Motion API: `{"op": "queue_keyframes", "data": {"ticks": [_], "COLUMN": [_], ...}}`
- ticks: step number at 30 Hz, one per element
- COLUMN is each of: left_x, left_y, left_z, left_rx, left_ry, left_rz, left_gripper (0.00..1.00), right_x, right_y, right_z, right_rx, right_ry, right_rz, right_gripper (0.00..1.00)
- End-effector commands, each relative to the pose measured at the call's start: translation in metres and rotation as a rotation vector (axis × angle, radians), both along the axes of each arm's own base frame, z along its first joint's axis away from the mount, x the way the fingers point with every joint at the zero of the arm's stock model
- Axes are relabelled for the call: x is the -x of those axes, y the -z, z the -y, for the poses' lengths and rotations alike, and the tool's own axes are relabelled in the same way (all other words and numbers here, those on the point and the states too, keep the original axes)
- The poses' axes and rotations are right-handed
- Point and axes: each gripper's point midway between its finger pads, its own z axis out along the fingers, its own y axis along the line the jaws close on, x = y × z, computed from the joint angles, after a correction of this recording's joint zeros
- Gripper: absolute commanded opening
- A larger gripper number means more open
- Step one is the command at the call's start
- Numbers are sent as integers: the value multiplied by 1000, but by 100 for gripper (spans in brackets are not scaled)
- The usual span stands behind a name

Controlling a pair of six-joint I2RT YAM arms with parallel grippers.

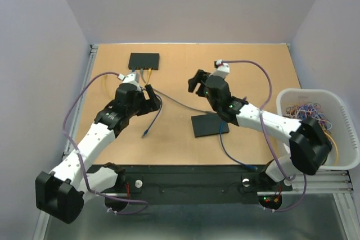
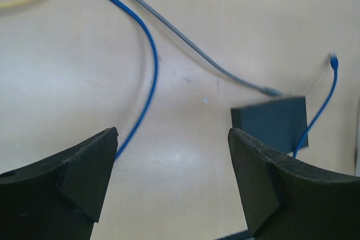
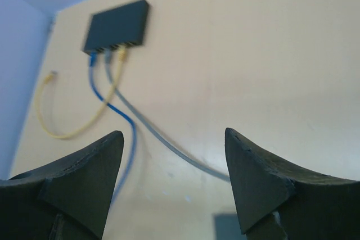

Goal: Insert the plug into the switch port

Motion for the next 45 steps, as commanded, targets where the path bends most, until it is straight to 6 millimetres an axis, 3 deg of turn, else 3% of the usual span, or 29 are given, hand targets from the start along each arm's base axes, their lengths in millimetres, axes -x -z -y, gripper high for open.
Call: {"op": "queue_keyframes", "data": {"ticks": [1,2,3,6,11,15,24,27,33,38,41,43,45], "left_x": [3,5,4,13,14,17,16,16,20,30,36,39,41], "left_y": [9,15,30,58,76,93,123,124,125,128,126,126,120], "left_z": [55,63,72,96,136,167,184,187,191,194,192,187,184], "left_rx": [97,106,107,93,110,86,48,51,56,79,95,93,101], "left_ry": [100,119,137,179,240,288,302,307,319,341,349,345,337], "left_rz": [10,-4,-32,-98,-117,-148,-203,-204,-205,-219,-215,-213,-203], "left_gripper": [90,90,89,89,88,88,87,86,86,85,85,85,85], "right_x": [39,56,64,90,115,119,108,98,88,88,95,95,96], "right_y": [59,85,80,110,136,142,163,163,165,168,185,183,195], "right_z": [72,91,98,118,148,161,162,153,130,81,48,25,13], "right_rx": [67,125,86,110,149,193,245,237,213,125,80,25,5], "right_ry": [211,236,253,265,332,375,397,369,254,6,-157,-257,-297], "right_rz": [-156,-221,-225,-306,-374,-382,-447,-438,-410,-394,-426,-407,-434], "right_gripper": [77,77,78,78,79,79,81,74,50,39,33,29,27]}}
